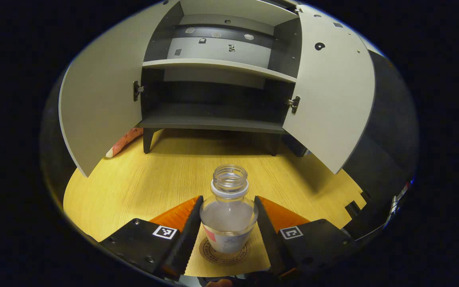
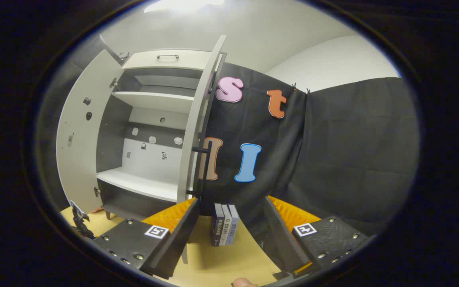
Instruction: Grasp the bottle in the cabinet with the left hand and place it on the coaster, then close the right door with the right hand and the left door with the left hand.
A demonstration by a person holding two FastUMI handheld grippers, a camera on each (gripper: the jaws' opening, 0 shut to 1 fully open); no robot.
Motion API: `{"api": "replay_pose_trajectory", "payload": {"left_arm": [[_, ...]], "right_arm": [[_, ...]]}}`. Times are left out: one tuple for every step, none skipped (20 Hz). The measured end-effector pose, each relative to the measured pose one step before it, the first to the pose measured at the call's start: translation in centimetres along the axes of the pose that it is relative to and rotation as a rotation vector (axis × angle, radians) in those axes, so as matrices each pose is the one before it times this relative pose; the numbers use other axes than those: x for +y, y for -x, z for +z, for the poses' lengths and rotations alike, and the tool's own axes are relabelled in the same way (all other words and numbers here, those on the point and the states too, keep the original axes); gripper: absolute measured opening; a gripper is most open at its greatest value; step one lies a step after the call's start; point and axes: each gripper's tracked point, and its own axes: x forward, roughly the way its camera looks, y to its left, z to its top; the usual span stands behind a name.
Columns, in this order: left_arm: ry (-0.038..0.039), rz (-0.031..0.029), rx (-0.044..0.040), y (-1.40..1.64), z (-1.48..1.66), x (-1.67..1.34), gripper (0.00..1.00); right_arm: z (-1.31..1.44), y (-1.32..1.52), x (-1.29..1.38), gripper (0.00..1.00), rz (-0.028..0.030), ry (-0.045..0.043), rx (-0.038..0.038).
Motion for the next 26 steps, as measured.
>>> {"api": "replay_pose_trajectory", "payload": {"left_arm": [[-0.00741, 0.00069, 0.00441, 0.144, -0.041, -0.08, 0.79], [-0.00479, 0.00176, 0.00489, 0.131, -0.097, -0.071, 0.79], [-0.00428, 0.00169, 0.00468, 0.063, 0.008, -0.016, 0.79], [-0.00467, -0.00047, 0.00456, -0.016, -0.108, -0.007, 0.82], [-0.00439, 0.00177, 0.00053, 0.129, 0.064, -0.013, 0.79], [-0.00507, -0.00076, -0.00472, 0.128, 0.122, -0.075, 0.79], [-0.00598, 0.00129, -0.0087, 0.126, 0.361, -0.068, 0.79], [-0.00657, -0.00013, -0.01229, 0.217, 0.285, -0.109, 0.78], [-0.00658, -0.00203, -0.00208, 0.391, 0.183, -0.17, 0.78], [-0.00668, -0.00034, -0.00395, 0.287, 0.297, -0.104, 0.78], [-0.00787, 0.00211, -0.00934, 0.398, 0.492, -0.065, 0.78], [-0.00627, 0.00155, -0.01563, 0.32, 0.71, -0.107, 0.78], [-0.00364, 0.00015, -0.01692, 0.197, 0.743, -0.209, 0.76], [-0.00358, 0.0028, -0.01126, 0.336, 0.744, -0.065, 0.75], [-0.00126, -0.00088, -0.01256, 0.205, 0.716, -0.188, 0.75], [-0.0008, -0.00213, -0.01151, 0.263, 0.688, -0.125, 0.75], [-0.00219, -0.00129, -0.01489, 0.253, 0.945, -0.122, 0.75], [-0.00191, 0.00161, -0.01067, 0.275, 0.844, -0.029, 0.75], [0.00037, 0.00293, -0.01115, 0.27, 0.904, -0.079, 0.74], [0.00146, 0.00025, -0.01722, 0.255, 1.099, -0.092, 0.75], [0.002, 0.00077, -0.02234, 0.237, 1.177, -0.128, 0.75], [0.00135, 0.00173, -0.02446, 0.205, 1.28, -0.05, 0.75], [-0.00115, 0.00502, -0.01961, 0.238, 1.212, 0.012, 0.74], [-0.00133, 0.00492, -0.02094, 0.031, 1.32, 0.039, 0.74], [0.00119, 0.00093, -0.02403, 0.212, 1.322, -0.091, 0.74], [0.00553, -0.00548, -0.02871, 0.217, 1.571, -0.167, 0.74]], "right_arm": [[-0.161, -0.085, 0.059, 0.98, 0.00336, -0.00273, 0.00032], [-0.013, -0.206, 0.067, 0.98, 0.00277, -0.00265, 0.00065], [-0.1, -0.029, 0.087, 0.98, 0.00316, -0.00222, 0.00112], [0.008, -0.108, 0.063, 0.98, 0.00282, -0.00105, 0.00106], [-0.073, -0.128, 0.067, 0.98, 0.00215, -0.00065, 0.00019], [0.048, -0.069, 0.088, 0.98, 0.00313, -0.00064, -0.00024], [-0.096, -0.07, 0.064, 0.98, 0.00372, -0.00068, 0.00054], [-0.03, -0.092, 0.139, 0.98, 0.00459, -0.00069, 0.00059], [-0.065, -0.026, 0.126, 0.98, 0.00439, -0.00062, 0.00134], [-0.036, -0.174, 0.151, 0.98, 0.00583, -0.00093, 0.00136], [-0.059, -0.062, 0.125, 0.98, 0.0057, -0.00115, 0.00006], [-0.004, -0.125, 0.142, 0.98, 0.00533, -0.00032, 0.00065], [-0.09, -0.073, 0.129, 0.98, 0.00553, -0.00001, 0.00068], [-0.011, -0.125, 0.156, 0.98, 0.00495, -0.00011, 0.00082], [-0.147, -0.044, 0.12, 0.98, 0.00476, -0.00017, 0.00018], [-0.025, -0.052, 0.104, 0.98, 0.00336, -0.00054, 0.00133], [-0.072, -0.028, 0.114, 0.98, 0.00293, -0.00098, 0.00046], [0.001, -0.067, 0.045, 0.98, 0.0014, -0.00106, 0.0], [-0.04, 0.002, -0.013, 0.98, 0.00056, -0.00051, -0.00049], [-0.018, -0.081, -0.024, 0.98, -0.00128, 0.0001, 0.00021], [-0.087, -0.005, -0.064, 0.98, -0.00157, -0.00041, 0.00041], [-0.02, -0.074, -0.061, 0.98, -0.00201, -0.00106, 0.00154], [-0.108, -0.012, -0.105, 0.98, -0.00283, -0.00141, 0.0009], [0.017, -0.077, -0.13, 0.98, -0.00337, -0.00167, 0.0003], [-0.027, -0.012, -0.111, 0.98, -0.00324, -0.00162, 0.00022], [0.116, -0.132, -0.046, 0.98, -0.00285, -0.00134, -0.0009]]}}
